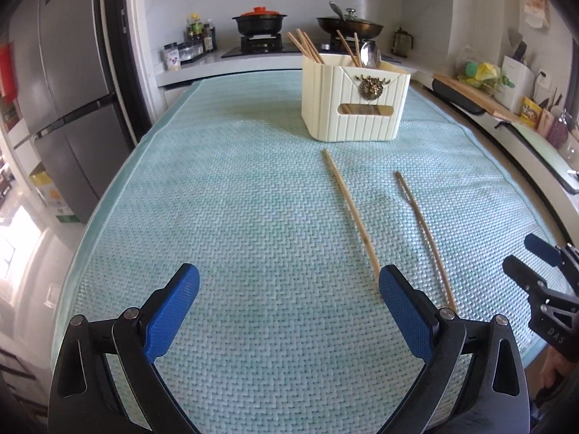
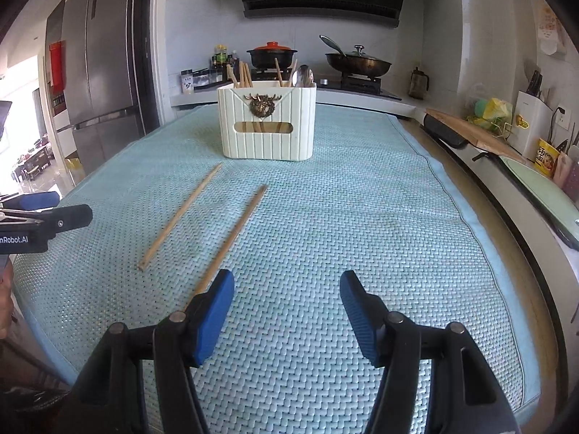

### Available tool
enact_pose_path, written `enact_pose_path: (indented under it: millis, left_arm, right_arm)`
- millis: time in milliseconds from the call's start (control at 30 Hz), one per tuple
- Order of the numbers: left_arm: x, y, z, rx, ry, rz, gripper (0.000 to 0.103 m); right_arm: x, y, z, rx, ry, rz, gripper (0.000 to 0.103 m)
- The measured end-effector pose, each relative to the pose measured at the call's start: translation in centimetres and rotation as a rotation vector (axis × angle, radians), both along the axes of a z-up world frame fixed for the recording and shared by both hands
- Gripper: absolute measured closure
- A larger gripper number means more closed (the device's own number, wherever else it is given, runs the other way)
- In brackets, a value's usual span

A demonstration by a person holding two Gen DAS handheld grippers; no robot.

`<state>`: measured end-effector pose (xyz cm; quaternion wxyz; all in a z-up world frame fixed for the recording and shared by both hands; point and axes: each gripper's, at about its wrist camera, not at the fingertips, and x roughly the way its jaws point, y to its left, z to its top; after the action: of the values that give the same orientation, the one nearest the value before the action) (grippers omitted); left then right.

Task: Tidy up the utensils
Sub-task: 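Withdraw both open tools toward the last two chopsticks on the towel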

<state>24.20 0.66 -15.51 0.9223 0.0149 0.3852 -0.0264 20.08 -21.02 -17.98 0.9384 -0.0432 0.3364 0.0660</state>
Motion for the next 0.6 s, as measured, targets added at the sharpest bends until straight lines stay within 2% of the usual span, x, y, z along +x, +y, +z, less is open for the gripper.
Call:
enact_pose_path:
  millis: [200, 333, 467, 600]
  left_arm:
    - [-0.1, 1.6, -1.1, -0.062, 0.022, 0.042, 0.003]
    - [0.1, 2.2, -1.5, -0.106, 0.04, 0.058, 0.003]
    - [0.3, 2.0, -1.3, -0.115, 0.031, 0.06, 0.003]
    - [0.5, 1.8, -1.4, -0.113, 0.037, 0.058, 0.003]
  right_arm:
    - [1.0, 0.7, -0.7, 0.018, 0.044, 0.016, 0.041]
    - [3.1, 0.9, -0.9, 0.078, 0.088, 0.033, 0.042]
    - [6.5, 2.0, -1.1, 0.099, 0.122, 0.068, 0.061]
    - [10.3, 3.5, -1.6, 0.085, 0.15, 0.09, 0.065]
